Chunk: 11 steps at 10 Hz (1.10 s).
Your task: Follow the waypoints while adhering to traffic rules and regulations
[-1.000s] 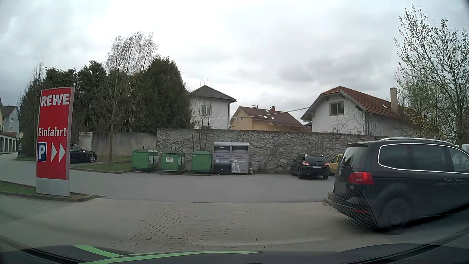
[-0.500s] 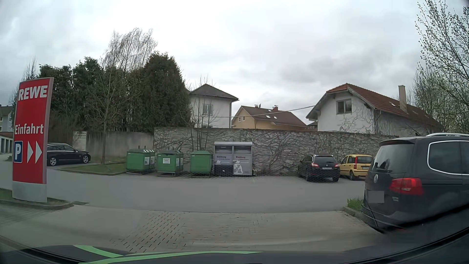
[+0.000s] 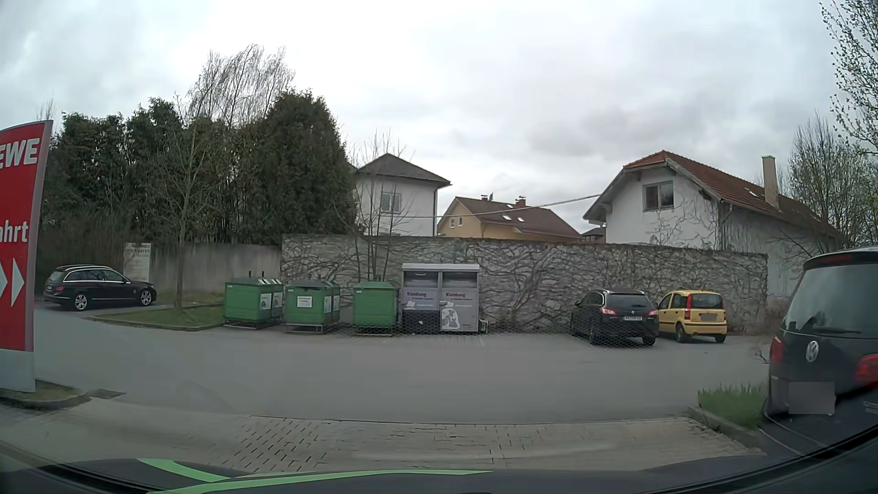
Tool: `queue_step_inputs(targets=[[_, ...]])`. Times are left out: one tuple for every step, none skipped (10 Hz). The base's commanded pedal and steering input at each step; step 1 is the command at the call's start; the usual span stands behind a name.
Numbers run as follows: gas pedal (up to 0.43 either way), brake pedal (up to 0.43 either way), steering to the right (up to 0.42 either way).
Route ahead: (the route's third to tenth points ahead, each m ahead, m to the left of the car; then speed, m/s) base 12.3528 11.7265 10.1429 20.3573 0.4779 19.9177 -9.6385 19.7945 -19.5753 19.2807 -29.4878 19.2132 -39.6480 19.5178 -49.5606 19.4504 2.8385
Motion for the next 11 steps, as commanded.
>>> queue_step_inputs(targets=[[0.000, 0.122, -0.018], [0.000, 0.134, -0.018], [0.000, 0.152, -0.018], [0.000, 0.159, -0.019], [0.000, 0.165, -0.020], [0.000, 0.165, -0.020], [0.000, 0.159, -0.019], [0.000, 0.159, -0.019], [0.000, 0.159, -0.019], [0.000, 0.159, -0.018], [0.000, 0.159, -0.018]])
